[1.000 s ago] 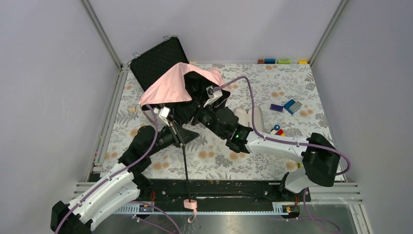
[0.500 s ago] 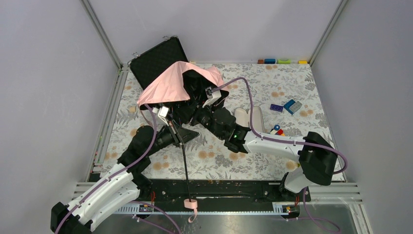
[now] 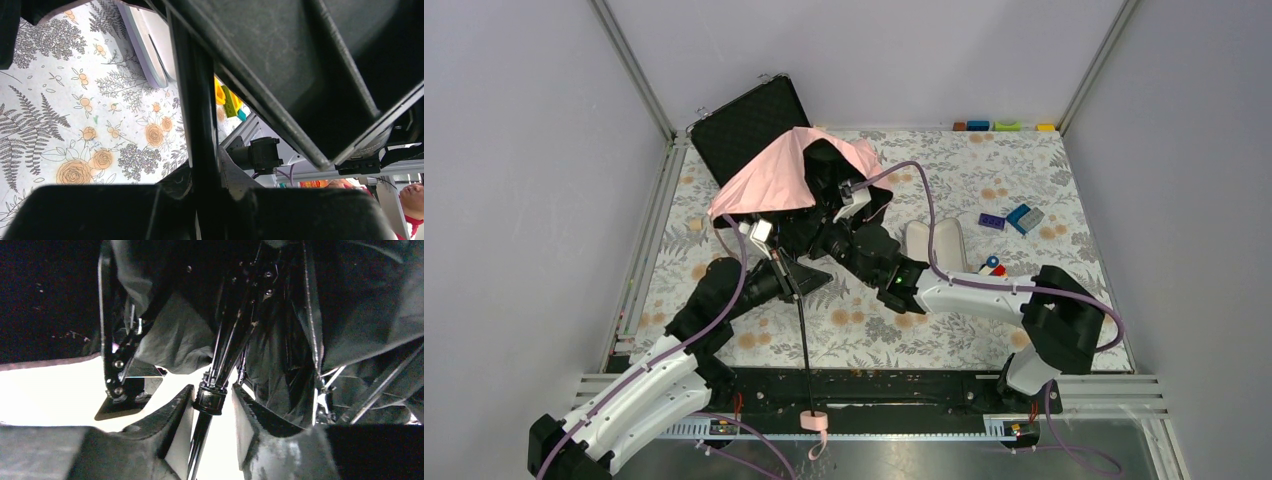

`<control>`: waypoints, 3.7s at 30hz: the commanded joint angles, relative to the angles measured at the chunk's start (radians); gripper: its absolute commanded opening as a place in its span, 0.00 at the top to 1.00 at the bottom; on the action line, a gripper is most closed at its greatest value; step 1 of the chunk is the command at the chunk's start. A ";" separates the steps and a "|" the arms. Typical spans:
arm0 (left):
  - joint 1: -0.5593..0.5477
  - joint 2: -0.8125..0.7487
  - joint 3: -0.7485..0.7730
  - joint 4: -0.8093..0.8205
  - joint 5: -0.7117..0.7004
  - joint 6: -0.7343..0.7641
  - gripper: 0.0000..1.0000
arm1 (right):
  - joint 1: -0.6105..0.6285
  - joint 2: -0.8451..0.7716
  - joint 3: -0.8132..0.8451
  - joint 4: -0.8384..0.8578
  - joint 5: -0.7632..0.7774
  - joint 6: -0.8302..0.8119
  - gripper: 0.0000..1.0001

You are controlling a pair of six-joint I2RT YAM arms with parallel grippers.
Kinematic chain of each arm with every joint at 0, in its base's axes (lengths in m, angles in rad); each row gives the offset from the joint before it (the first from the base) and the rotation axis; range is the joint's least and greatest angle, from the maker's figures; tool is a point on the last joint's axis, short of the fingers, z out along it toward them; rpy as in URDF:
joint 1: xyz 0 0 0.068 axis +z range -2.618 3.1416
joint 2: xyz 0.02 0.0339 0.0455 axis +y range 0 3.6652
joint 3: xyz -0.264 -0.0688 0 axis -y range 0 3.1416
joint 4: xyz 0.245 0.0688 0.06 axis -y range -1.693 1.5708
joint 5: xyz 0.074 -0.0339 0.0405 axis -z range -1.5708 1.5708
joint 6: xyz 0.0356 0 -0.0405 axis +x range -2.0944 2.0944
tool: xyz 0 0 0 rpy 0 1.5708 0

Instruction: Open the umbrella

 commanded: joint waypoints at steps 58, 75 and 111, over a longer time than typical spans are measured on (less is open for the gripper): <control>-0.580 0.030 -0.172 0.287 -0.434 0.282 1.00 | -0.271 -0.161 0.187 0.295 0.408 -0.210 1.00; -0.862 0.183 -0.106 0.338 -0.613 0.252 1.00 | -0.469 0.045 0.648 0.142 0.461 -0.382 1.00; -0.788 0.270 0.100 0.218 -0.845 -0.004 1.00 | -0.407 -0.111 0.155 0.241 0.461 -0.555 0.94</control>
